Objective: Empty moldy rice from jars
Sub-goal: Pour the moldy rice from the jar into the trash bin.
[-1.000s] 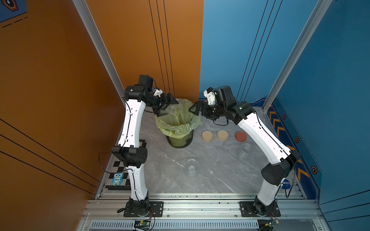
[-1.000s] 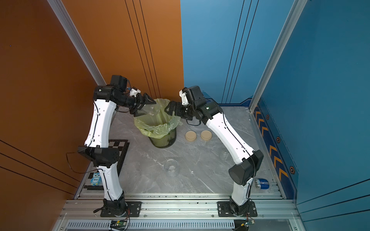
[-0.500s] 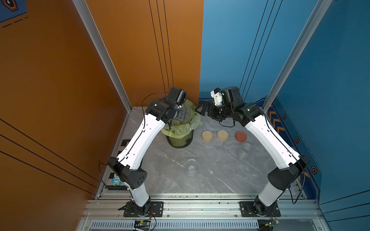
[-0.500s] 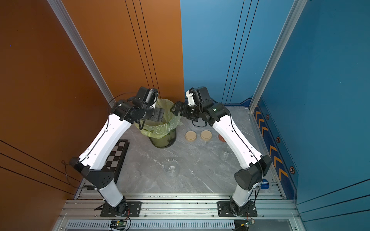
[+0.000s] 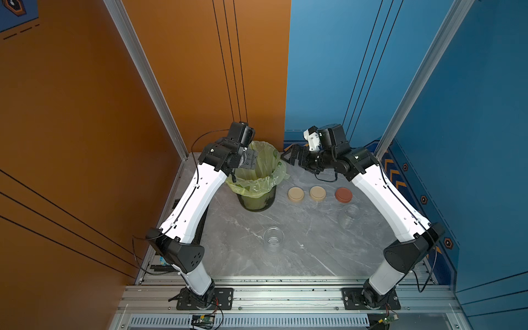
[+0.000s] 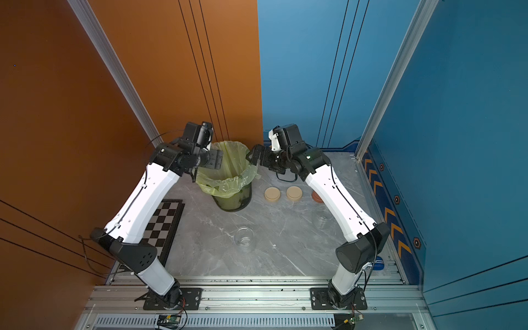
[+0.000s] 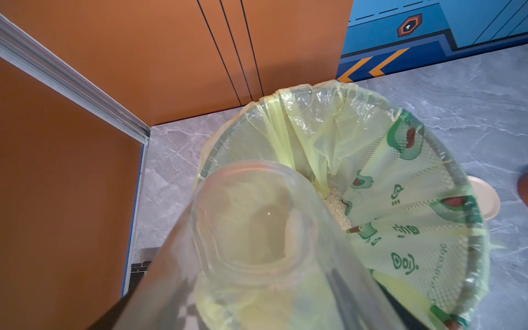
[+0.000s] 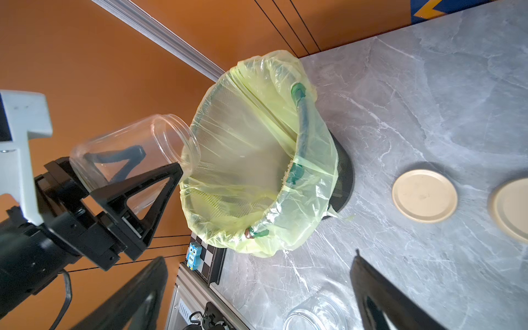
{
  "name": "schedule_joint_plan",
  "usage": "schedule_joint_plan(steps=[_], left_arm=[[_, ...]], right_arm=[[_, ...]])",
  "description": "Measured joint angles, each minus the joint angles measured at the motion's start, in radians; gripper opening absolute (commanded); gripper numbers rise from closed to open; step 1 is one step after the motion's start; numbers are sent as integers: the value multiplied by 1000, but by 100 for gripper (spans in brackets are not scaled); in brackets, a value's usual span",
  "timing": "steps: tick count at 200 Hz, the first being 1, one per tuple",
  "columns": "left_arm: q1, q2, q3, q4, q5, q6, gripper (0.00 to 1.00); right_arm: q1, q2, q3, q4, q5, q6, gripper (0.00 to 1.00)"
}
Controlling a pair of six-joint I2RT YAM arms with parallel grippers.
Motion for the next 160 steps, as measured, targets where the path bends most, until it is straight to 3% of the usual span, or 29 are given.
schedule_joint_plan(steps=[19, 44, 57, 79, 109, 160], left_arm=[[58, 42, 97, -84, 165, -39, 0], [206, 180, 274, -157, 569, -201, 0], [256, 252, 327, -182, 689, -268, 0], [277, 324, 376, -214, 790, -343, 0], [275, 323, 381, -235, 888, -386, 0], [275, 289, 352, -245, 916, -383, 0]], right_arm=[[-3, 0, 0, 0, 0, 0, 100], [-3, 0, -3, 0, 0, 0, 100], [-3, 0, -8, 0, 0, 0, 100], [-3, 0, -16, 0, 0, 0, 100], [-3, 0, -17, 0, 0, 0, 100], [-2, 0, -17, 0, 8, 0, 100]])
